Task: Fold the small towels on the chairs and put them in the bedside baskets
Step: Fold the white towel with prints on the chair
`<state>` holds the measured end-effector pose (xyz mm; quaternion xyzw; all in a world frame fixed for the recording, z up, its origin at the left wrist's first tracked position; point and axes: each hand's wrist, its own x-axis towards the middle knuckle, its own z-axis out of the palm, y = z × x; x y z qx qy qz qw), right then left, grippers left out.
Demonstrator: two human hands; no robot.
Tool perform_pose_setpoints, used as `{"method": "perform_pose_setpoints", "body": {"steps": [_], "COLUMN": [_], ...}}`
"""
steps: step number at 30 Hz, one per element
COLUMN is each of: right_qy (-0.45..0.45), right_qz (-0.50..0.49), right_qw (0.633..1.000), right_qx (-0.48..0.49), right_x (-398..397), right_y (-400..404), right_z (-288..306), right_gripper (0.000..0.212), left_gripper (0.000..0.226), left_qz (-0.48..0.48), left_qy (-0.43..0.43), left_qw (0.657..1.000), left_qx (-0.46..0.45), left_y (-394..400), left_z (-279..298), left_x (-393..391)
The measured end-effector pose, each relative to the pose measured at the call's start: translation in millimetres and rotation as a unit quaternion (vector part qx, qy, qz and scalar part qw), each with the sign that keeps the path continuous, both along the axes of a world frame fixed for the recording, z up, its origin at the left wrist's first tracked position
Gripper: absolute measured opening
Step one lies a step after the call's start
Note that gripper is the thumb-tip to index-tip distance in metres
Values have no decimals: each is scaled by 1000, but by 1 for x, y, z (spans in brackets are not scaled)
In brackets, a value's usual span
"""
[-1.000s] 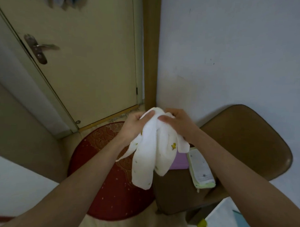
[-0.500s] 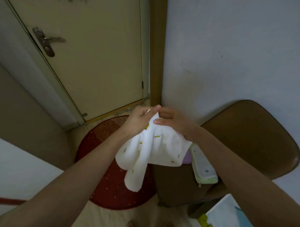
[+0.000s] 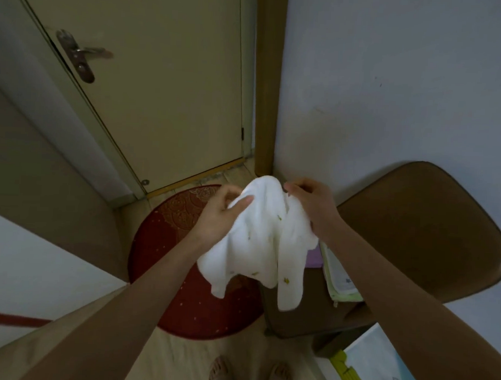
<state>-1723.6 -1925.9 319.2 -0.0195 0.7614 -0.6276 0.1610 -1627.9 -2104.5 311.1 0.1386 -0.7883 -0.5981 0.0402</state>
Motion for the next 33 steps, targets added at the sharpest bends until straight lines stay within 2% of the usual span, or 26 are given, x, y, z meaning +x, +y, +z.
{"method": "perform_pose_setpoints", "body": {"steps": [2, 5, 8, 10, 12, 14, 16, 19, 21, 23, 26, 28, 31, 33], "right_qy": [-23, -45, -33, -29, -8, 49, 124, 180, 227, 246, 217, 220, 206, 196], "right_qz": [-32, -61, -56, -44, -30, -13, 17, 108, 151, 126, 72, 33, 1, 4], "right_qw": [998, 993, 994, 995, 998, 999, 992, 975, 955, 955, 972, 974, 977, 979], "right_qx": [-48, -91, -93, -83, -57, -14, 26, 68, 113, 107, 53, 51, 57, 52], "right_x": [3, 5, 6, 7, 11, 17, 26, 42, 51, 56, 56, 50, 44, 42], "right_y": [-9, -18, -18, -15, -13, -9, -4, -1, -5, -12, -19, -20, -18, -19], "right_z": [-1, 0, 1, -4, -9, -11, -16, -25, -33, -37, -37, -39, -33, -27], "right_gripper": [13, 19, 18, 16, 11, 1, 16, 29, 32, 29, 13, 7, 20, 24], "left_gripper": [19, 8, 17, 29, 35, 28, 25, 54, 65, 64, 40, 25, 43, 42], "left_qz": [-33, -99, -138, -149, -135, -84, -30, -14, -22, -20, -19, -33, -53, -14], "left_qy": [28, 47, 4, -22, -43, -62, -84, -99, -94, -99, -100, -117, -152, -152], "left_qw": [999, 994, 990, 989, 990, 994, 994, 993, 993, 992, 988, 981, 971, 973], "left_qx": [27, -21, 20, 0, -19, 22, 70, 67, 67, 77, 115, 150, 177, 173], "left_y": [14, 25, 29, 29, 25, 18, 10, 3, 6, 10, 10, 5, -3, -6], "left_z": [9, 5, 4, 5, 3, 1, -3, -4, -4, 1, 9, 10, 8, 7], "left_x": [-1, 1, 5, 5, 4, 2, 1, 0, -2, -2, -2, 0, 6, 8]}}
